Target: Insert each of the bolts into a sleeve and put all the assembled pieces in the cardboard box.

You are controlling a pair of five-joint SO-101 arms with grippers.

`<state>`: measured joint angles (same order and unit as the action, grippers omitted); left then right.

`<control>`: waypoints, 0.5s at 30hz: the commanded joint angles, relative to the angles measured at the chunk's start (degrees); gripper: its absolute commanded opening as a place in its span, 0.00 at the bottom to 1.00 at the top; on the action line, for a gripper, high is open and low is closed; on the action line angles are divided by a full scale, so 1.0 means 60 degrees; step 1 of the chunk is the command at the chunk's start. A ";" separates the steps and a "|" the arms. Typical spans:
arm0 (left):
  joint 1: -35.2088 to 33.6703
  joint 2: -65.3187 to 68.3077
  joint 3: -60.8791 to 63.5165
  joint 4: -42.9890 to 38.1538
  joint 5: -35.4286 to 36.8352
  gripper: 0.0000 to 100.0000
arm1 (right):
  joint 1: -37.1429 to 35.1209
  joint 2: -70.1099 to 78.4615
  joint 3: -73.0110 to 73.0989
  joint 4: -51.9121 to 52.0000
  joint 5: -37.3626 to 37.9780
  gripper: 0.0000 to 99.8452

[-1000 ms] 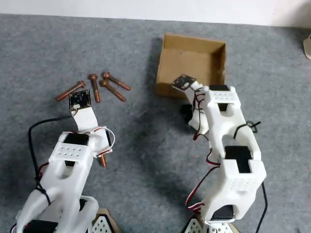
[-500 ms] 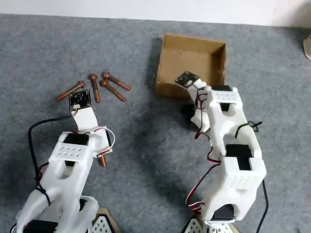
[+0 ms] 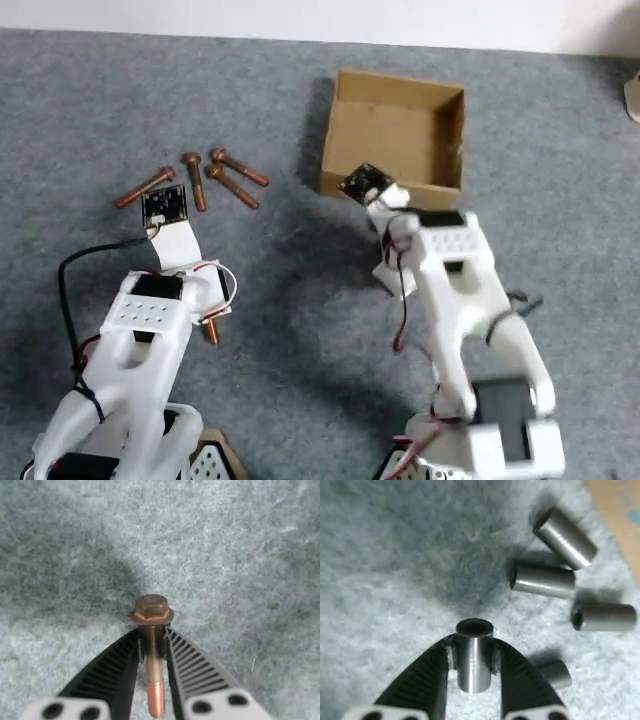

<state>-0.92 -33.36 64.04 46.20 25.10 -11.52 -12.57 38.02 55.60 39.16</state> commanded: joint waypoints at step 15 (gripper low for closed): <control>0.0842 -0.0403 -0.0212 -0.1685 0.0015 0.01 | -0.1077 -0.5736 0.4725 -0.2484 -0.3575 0.00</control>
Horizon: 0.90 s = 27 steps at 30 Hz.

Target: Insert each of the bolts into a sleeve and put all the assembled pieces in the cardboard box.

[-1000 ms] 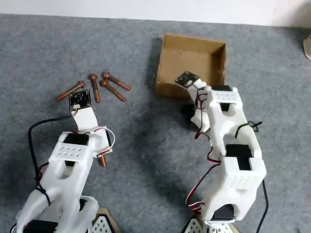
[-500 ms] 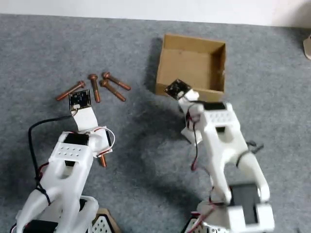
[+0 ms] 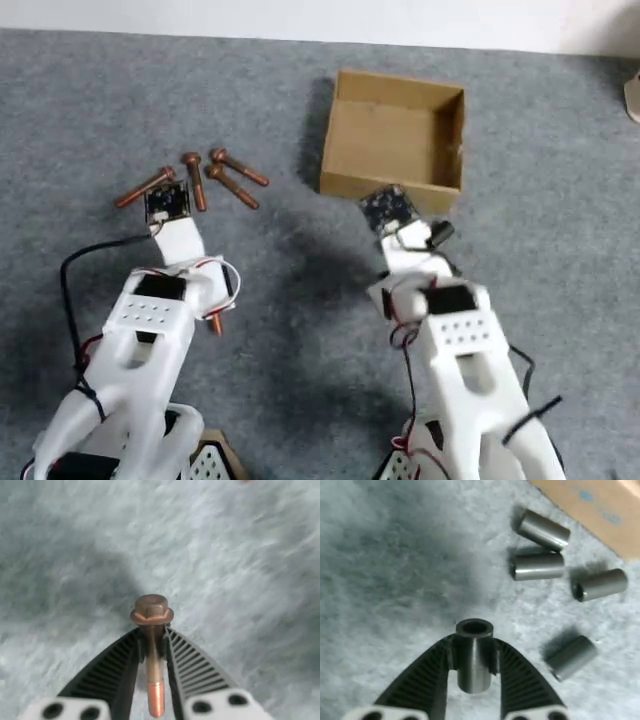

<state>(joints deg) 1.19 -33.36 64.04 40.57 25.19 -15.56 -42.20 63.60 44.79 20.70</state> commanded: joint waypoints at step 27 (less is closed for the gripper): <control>0.2161 -0.0418 -0.0227 -0.7824 0.0000 0.01 | -0.0564 -0.4418 0.6659 -0.8886 -0.1495 0.00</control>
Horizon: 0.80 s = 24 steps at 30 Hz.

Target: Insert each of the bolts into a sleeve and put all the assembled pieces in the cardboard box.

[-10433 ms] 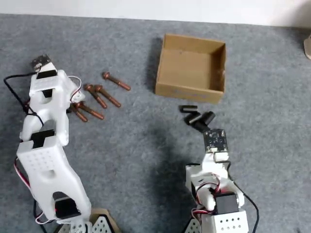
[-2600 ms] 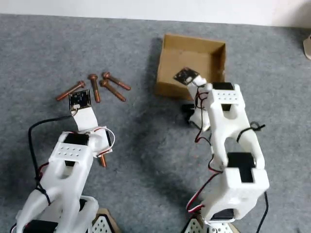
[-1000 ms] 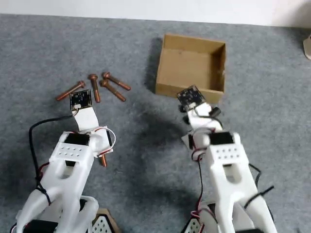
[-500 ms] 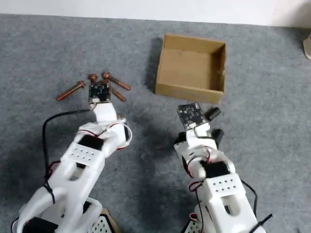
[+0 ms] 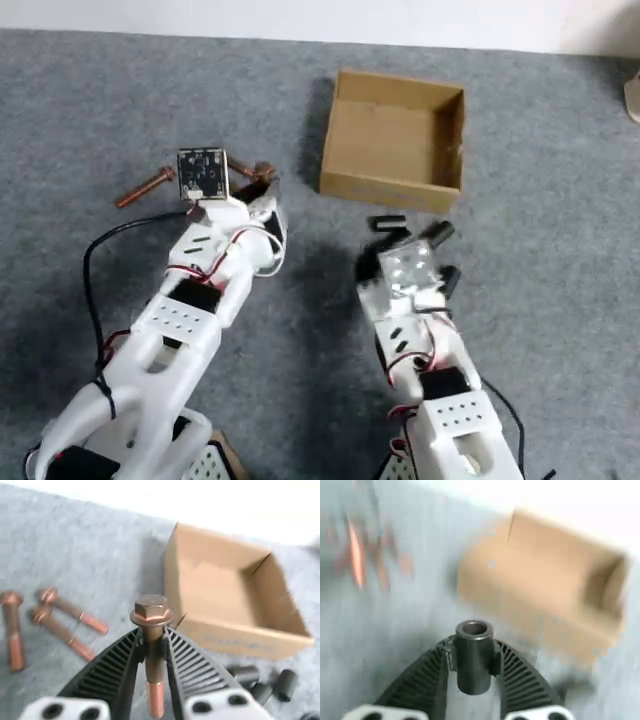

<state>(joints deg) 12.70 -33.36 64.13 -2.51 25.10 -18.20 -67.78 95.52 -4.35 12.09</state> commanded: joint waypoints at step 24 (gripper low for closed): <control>0.1648 -0.0315 -0.1853 -0.1949 0.1128 0.01 | -0.1341 -0.0125 0.1121 0.0037 -0.0073 0.00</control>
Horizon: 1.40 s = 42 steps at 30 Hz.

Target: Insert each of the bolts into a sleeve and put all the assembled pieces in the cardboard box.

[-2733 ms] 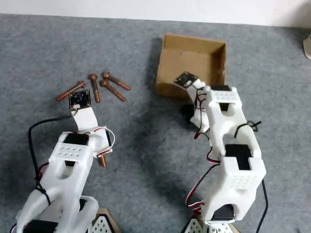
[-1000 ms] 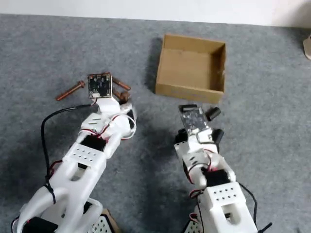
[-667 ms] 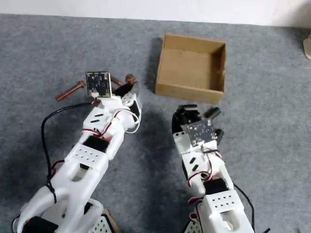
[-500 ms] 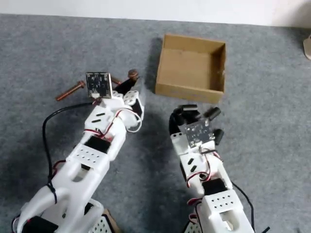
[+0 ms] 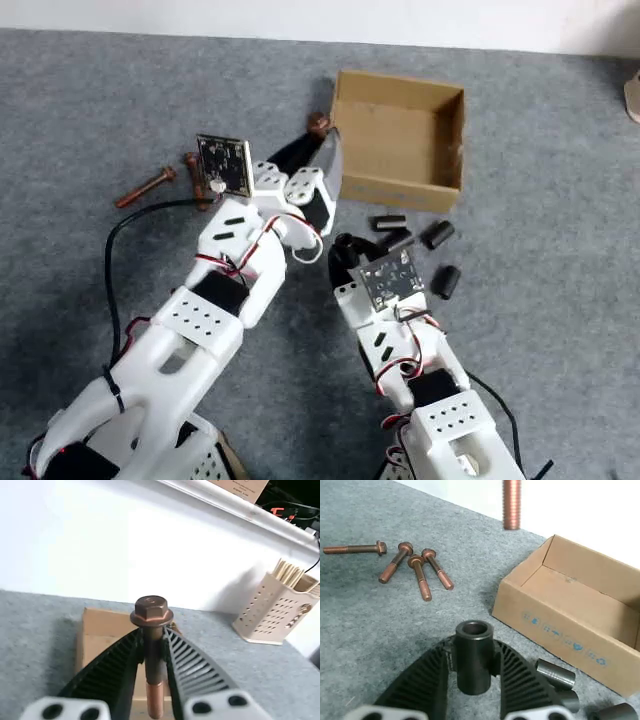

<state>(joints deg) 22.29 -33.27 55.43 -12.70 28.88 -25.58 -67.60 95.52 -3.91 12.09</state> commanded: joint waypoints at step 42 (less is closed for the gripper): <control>0.0359 -0.1985 0.0857 0.1055 0.1495 0.01 | 0.0110 -0.0125 0.1077 0.0037 -0.0059 0.00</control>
<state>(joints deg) 22.11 -39.78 61.49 -5.85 37.23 -25.85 -67.60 95.52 -3.91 12.09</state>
